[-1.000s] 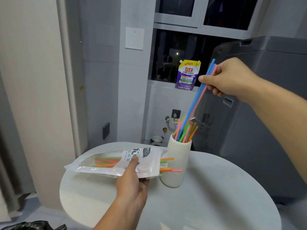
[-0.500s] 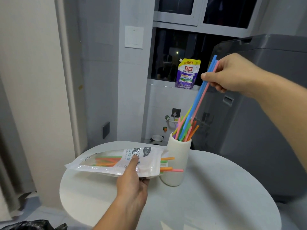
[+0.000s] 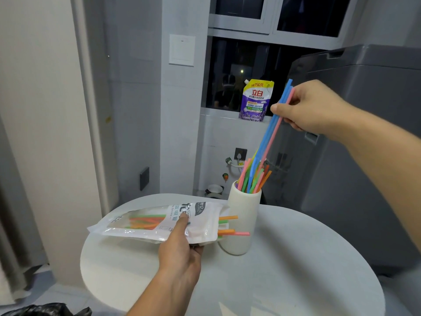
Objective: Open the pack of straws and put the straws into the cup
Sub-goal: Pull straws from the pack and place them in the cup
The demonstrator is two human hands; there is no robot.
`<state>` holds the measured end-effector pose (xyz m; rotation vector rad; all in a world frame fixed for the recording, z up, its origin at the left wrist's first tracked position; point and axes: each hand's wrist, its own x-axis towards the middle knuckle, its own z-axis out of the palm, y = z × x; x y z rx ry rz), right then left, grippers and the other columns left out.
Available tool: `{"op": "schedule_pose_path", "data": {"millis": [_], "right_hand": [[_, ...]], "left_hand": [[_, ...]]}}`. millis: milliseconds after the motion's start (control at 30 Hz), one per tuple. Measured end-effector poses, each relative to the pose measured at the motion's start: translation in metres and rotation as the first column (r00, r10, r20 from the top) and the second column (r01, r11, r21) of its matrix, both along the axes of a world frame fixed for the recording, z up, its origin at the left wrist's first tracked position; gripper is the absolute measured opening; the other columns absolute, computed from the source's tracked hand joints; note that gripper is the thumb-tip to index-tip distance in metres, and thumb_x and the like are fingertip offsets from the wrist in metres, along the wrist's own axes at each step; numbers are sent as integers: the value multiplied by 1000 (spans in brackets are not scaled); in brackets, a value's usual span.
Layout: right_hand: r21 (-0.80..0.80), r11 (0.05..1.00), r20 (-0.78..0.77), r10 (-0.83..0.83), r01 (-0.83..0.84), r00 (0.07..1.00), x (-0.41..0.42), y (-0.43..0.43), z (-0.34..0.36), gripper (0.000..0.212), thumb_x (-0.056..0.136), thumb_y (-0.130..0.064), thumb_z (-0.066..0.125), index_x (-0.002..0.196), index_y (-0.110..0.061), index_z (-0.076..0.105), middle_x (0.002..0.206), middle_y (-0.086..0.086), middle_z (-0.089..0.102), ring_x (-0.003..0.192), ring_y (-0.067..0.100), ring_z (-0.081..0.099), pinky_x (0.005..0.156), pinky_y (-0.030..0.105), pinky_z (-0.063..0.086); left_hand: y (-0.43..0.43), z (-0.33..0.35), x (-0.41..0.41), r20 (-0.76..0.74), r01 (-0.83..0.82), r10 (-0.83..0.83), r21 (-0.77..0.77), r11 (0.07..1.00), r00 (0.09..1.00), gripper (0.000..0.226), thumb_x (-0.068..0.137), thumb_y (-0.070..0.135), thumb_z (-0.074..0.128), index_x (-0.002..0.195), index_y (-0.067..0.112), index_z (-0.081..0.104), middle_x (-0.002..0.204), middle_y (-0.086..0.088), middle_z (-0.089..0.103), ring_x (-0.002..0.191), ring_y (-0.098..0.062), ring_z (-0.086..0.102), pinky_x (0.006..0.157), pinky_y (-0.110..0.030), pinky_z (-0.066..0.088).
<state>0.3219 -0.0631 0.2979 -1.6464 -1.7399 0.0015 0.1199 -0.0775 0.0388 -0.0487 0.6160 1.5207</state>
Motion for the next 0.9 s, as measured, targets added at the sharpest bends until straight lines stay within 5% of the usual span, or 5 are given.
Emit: {"op": "schedule_pose_path", "data": {"millis": [433,900], "right_hand": [[12,1000,-12,-27,27,1000,5,7,-4,31,88,-40,72,94,-10,70,74,3,67,59,11,61,54,24,49],[-264,964,103,67,-38,992,-7,21,-52,25,93,-31,68,83,-8,68,72,5,69,60,15,65,54,24,51]], "left_hand": [[2,-1,1,59,-23,24,-17,1000,998,42,101,8,69,143,10,62,129,-9,77,96,-20,76,51,-31,64],[3,-5,-1,8,4,-4,-12,1000,1000,39,100,10,71,138,10,65,124,-8,79,96,-20,78,61,-35,67]]}}
